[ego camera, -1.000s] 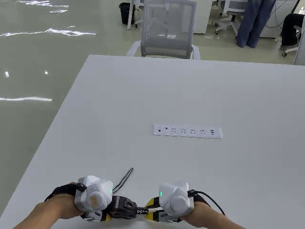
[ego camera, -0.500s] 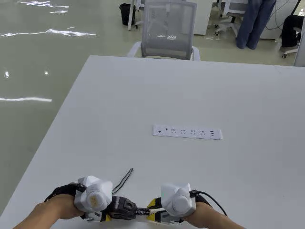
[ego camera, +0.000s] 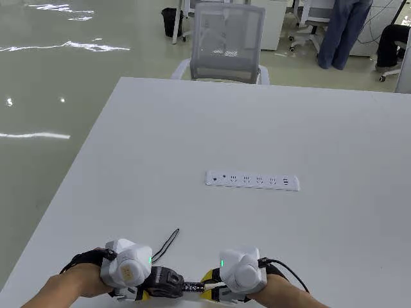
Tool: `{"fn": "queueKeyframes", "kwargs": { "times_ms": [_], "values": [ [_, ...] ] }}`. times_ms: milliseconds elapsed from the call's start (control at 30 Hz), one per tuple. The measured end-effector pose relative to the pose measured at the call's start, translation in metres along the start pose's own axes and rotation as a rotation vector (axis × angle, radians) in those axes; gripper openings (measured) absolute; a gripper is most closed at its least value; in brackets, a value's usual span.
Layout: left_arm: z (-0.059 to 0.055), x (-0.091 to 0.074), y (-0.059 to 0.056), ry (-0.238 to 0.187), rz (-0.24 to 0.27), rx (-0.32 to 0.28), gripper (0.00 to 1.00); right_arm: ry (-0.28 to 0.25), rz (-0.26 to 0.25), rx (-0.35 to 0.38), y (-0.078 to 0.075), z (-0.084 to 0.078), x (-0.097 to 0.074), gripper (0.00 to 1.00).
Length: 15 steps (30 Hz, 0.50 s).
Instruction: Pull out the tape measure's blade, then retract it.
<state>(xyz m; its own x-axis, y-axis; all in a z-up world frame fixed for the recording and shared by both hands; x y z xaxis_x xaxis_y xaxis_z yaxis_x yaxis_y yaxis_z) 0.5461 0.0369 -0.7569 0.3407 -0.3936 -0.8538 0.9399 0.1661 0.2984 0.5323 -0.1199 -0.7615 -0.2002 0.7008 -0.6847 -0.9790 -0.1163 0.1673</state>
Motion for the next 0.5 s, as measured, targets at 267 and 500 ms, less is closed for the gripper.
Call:
{"fn": "queueKeyframes", "kwargs": {
  "times_ms": [267,500],
  "values": [
    [0.0009,-0.0004,-0.0002,-0.003,-0.001,-0.001,0.28,0.011,0.000,0.001,0.0011,-0.0036,-0.0037,0.11],
    [0.0008,-0.0004,-0.0002,-0.003,0.000,-0.003,0.28,0.010,0.002,0.003,0.0025,-0.0056,-0.0073,0.11]
  ]
}}
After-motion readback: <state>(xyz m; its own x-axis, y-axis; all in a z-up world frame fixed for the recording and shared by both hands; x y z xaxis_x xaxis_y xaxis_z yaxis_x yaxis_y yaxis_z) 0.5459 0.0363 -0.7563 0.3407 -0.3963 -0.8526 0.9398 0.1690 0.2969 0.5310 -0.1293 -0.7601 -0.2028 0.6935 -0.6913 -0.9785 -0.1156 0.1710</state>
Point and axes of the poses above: the centre of the closed fingertips' face, and the gripper's own axes: x roughly forward along the fingers, y roughly to its left, z roughly out of its top, the point moved 5 cm from there along -x, roughly backward along the fingers, and after that the axes turned 15 degrees about z, right-handed, at the moved point
